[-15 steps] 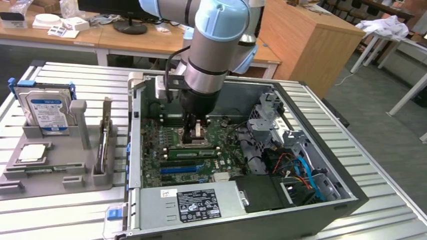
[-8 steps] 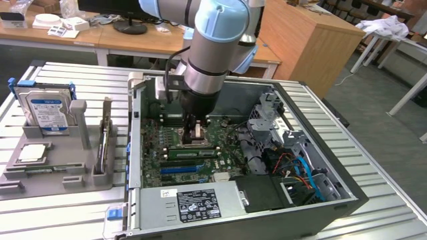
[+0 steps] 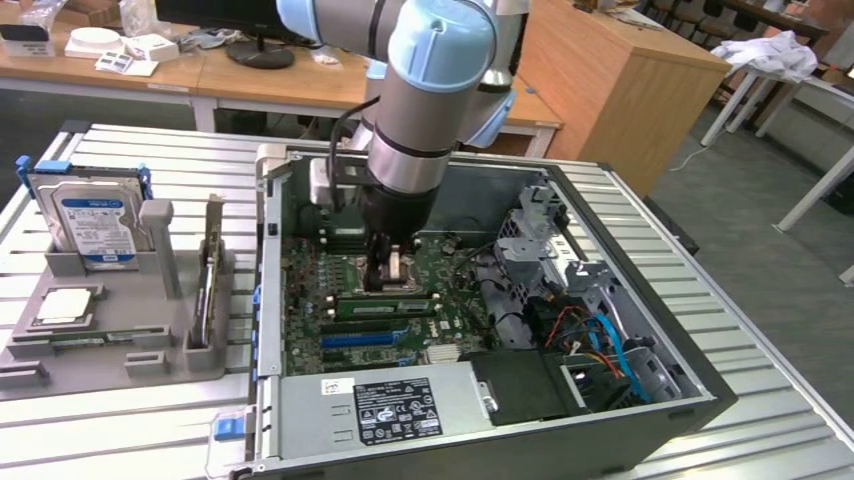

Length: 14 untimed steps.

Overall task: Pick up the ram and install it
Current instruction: 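Press down the ram until it locks into place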

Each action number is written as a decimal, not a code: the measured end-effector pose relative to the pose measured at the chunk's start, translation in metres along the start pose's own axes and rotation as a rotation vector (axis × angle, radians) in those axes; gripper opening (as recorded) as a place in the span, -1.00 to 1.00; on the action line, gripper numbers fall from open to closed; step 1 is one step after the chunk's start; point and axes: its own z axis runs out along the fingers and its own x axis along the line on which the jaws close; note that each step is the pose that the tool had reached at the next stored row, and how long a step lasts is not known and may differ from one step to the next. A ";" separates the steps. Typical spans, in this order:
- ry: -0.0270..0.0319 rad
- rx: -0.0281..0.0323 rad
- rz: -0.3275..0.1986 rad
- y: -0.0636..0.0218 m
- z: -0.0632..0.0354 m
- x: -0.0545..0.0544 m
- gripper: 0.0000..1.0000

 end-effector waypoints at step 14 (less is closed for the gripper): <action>-0.0003 0.0002 0.000 -0.0002 0.0060 0.000 -0.79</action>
